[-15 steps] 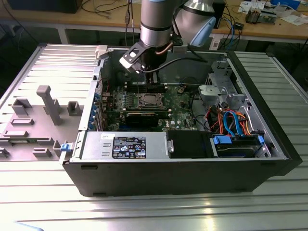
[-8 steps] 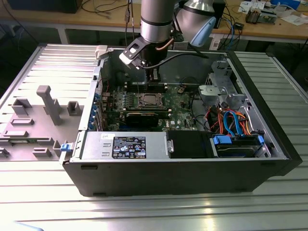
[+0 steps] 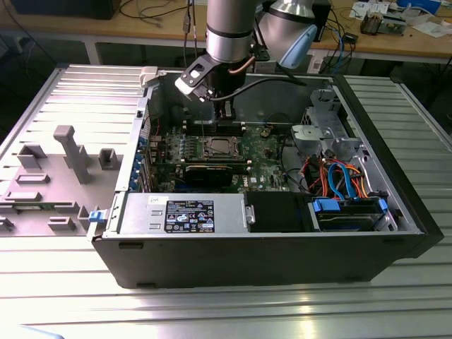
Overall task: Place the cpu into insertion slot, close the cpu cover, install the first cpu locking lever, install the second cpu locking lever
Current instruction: 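Install the first cpu locking lever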
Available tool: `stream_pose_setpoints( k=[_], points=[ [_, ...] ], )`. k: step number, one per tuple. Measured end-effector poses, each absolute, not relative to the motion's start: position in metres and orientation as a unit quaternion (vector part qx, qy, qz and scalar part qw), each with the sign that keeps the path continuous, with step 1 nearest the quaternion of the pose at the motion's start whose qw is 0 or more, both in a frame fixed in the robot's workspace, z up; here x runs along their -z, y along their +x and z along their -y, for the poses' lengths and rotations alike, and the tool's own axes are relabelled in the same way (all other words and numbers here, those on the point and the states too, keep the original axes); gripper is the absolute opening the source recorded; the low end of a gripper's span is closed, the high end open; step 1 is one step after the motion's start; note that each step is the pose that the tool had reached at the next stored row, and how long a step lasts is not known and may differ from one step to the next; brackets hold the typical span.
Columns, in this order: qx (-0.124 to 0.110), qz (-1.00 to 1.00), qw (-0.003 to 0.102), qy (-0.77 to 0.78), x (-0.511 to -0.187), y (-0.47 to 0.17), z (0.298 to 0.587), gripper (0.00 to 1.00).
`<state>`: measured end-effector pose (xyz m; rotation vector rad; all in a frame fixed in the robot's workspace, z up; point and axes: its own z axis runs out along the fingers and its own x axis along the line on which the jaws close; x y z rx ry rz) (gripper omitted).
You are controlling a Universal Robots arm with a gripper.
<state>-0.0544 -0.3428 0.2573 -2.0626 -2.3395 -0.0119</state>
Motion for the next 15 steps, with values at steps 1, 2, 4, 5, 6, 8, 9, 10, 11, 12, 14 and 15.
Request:
stream_pose_setpoints(
  k=[1, 2, 4, 5, 6, 8, 9, 10, 11, 12, 14, 15],
  points=[
    [0.004, 0.750, 0.011, -0.661, -0.2573, -0.0544, 0.3428, 0.11],
    [0.003, 0.772, 0.011, -0.635, -0.2573, -0.0545, 0.3428, 0.11],
    [0.003, 0.785, 0.012, -0.619, -0.2573, -0.0544, 0.3428, 0.11],
    [0.003, 0.785, 0.012, -0.619, -0.2573, -0.0544, 0.3428, 0.11],
    [0.003, 0.785, 0.012, -0.619, -0.2574, -0.0544, 0.3428, 0.11],
    [0.003, 0.785, 0.011, -0.619, -0.2573, -0.0544, 0.3428, 0.11],
    [0.003, 0.785, 0.011, -0.619, -0.2573, -0.0544, 0.3428, 0.11],
    [0.003, 0.786, 0.012, -0.619, -0.2573, -0.0544, 0.3428, 0.11],
    [0.003, 0.786, 0.012, -0.618, -0.2573, -0.0544, 0.3428, 0.11],
    [0.003, 0.788, 0.012, -0.616, -0.2573, -0.0544, 0.3428, 0.11],
    [0.003, 0.797, 0.012, -0.603, -0.2573, -0.0544, 0.3428, 0.11],
    [0.003, 0.806, 0.012, -0.592, -0.2573, -0.0544, 0.3428, 0.11]
  ],
)
